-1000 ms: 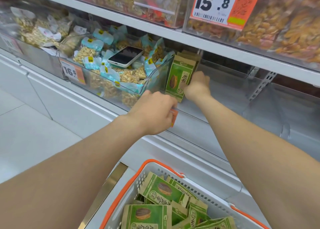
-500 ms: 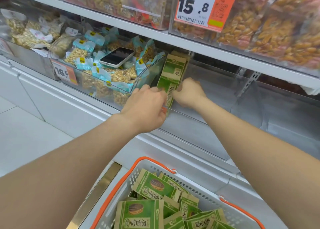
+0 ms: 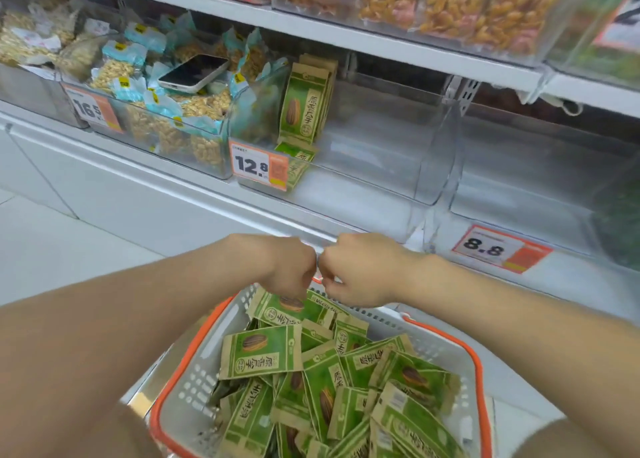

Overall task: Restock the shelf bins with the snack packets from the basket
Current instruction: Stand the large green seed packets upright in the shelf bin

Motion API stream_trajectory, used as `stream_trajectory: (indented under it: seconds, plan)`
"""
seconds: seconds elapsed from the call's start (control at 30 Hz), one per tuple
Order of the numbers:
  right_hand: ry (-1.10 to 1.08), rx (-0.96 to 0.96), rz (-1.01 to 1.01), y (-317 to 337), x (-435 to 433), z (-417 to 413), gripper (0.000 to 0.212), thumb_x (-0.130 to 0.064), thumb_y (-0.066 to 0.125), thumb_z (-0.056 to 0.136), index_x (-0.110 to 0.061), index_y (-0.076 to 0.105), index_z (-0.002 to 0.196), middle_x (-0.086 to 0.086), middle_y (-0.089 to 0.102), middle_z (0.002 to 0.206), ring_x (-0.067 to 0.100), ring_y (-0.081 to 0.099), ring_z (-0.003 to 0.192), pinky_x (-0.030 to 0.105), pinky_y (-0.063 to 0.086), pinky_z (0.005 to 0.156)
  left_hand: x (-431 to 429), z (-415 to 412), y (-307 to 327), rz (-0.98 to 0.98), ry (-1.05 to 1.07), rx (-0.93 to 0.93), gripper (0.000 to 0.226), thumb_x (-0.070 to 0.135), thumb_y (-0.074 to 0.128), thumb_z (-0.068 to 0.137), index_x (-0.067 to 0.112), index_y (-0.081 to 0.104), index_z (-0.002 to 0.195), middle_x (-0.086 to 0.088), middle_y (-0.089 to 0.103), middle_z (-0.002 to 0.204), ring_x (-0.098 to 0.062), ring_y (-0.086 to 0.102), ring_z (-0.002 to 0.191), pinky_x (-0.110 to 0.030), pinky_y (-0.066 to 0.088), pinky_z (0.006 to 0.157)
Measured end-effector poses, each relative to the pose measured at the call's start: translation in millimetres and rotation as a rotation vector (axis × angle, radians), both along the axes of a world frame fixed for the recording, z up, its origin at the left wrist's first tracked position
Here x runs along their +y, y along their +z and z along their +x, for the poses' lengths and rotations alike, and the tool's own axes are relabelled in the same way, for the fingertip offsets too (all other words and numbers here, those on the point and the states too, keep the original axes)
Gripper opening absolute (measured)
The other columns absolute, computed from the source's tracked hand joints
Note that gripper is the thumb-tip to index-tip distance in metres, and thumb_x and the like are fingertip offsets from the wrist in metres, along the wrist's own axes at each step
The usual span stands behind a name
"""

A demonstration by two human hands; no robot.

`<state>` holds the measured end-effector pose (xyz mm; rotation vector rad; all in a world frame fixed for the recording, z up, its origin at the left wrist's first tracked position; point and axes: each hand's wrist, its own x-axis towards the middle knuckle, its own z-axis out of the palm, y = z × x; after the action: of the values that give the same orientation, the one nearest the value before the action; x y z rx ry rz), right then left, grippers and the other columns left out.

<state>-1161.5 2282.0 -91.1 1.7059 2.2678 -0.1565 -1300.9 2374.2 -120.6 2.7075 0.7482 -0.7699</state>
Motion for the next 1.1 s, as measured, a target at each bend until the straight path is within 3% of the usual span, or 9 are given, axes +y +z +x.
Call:
stream_trajectory:
  seconds: [0.13,0.23,0.33,0.5,0.6,0.7,0.83,1.0,1.1]
  plan:
    - [-0.058,-0.223,-0.424,-24,-23,2,0.039,-0.039,0.053,0.098,-0.017,0.067,0.127,0.009,0.068,0.112,0.031,0.069,0.099,0.039,0.059,0.078,-29,5,-41,0.025,-0.171,0.28,0.039,0.016,0.052,0.104,0.017,0.058,0.142,-0.006,0.06,0.142,-0.03,0.058,0.129,-0.04,0.051,0.1]
    - [-0.051,-0.213,-0.43,-26,-30,-3,0.043,-0.041,0.05,0.102,-0.018,0.062,0.136,0.01,0.066,0.122,0.03,0.067,0.105,0.041,0.059,0.084,-40,-3,-57,0.018,-0.159,0.286,0.069,-0.003,0.058,0.096,0.02,0.037,0.158,-0.007,0.049,0.152,-0.031,0.053,0.134,-0.039,0.048,0.089]
    - [-0.013,-0.125,-0.335,-20,-32,-8,0.039,-0.038,0.049,0.103,-0.017,0.061,0.134,0.011,0.065,0.119,0.03,0.067,0.101,0.042,0.059,0.084,-42,-8,-73,0.02,-0.17,0.283,0.075,-0.007,0.06,0.092,0.025,0.039,0.156,-0.006,0.05,0.15,-0.031,0.056,0.131,-0.043,0.053,0.086]
    - [0.008,-0.094,-0.306,-13,-36,-15,0.034,-0.035,0.047,0.103,-0.02,0.061,0.13,0.01,0.062,0.116,0.03,0.066,0.096,0.039,0.057,0.076,-49,-2,-79,0.193,-0.229,0.223,0.013,0.01,0.064,0.098,0.019,0.063,0.108,-0.006,0.064,0.125,-0.031,0.065,0.11,-0.044,0.053,0.076]
    - [0.005,-0.124,-0.315,-11,-40,-16,0.026,-0.032,0.047,0.103,-0.017,0.066,0.113,0.008,0.06,0.104,0.03,0.067,0.088,0.037,0.056,0.069,-39,-2,-76,0.099,-0.16,0.166,0.007,0.016,0.066,0.099,0.021,0.063,0.101,-0.003,0.063,0.117,-0.029,0.064,0.107,-0.04,0.05,0.077]
    - [-0.024,-0.058,-0.187,-7,-40,-12,0.026,-0.024,0.05,0.103,-0.018,0.05,0.078,0.001,0.046,0.078,0.028,0.06,0.075,0.037,0.056,0.067,-24,-3,-54,-0.092,0.021,0.016,0.007,0.015,0.07,0.097,0.019,0.066,0.101,0.004,0.066,0.101,-0.023,0.064,0.1,-0.039,0.053,0.088]
    - [-0.169,0.103,0.065,9,-32,-2,0.015,-0.026,0.055,0.103,-0.02,0.049,0.091,-0.002,0.031,0.075,0.031,0.048,0.078,0.035,0.043,0.065,-6,-8,-5,-0.273,0.182,-0.26,0.012,0.012,0.064,0.096,0.023,0.067,0.092,0.005,0.076,0.089,-0.017,0.075,0.084,-0.042,0.059,0.089]
    - [-0.434,0.408,0.311,20,-21,10,0.029,-0.046,0.063,0.091,-0.017,0.062,0.087,0.005,0.06,0.083,0.033,0.064,0.09,0.037,0.05,0.068,-5,-13,42,-0.576,0.486,-0.737,0.004,0.012,0.06,0.106,0.01,0.062,0.103,-0.016,0.068,0.082,-0.019,0.069,0.073,-0.039,0.061,0.079]
    - [-0.685,0.909,0.527,32,-13,11,0.032,-0.053,0.072,0.082,-0.023,0.065,0.078,-0.001,0.071,0.069,0.021,0.069,0.079,0.037,0.056,0.072,-10,-10,58,-0.624,0.681,-1.058,0.007,0.013,0.054,0.109,0.008,0.059,0.109,-0.018,0.069,0.089,-0.021,0.069,0.079,-0.039,0.064,0.072]
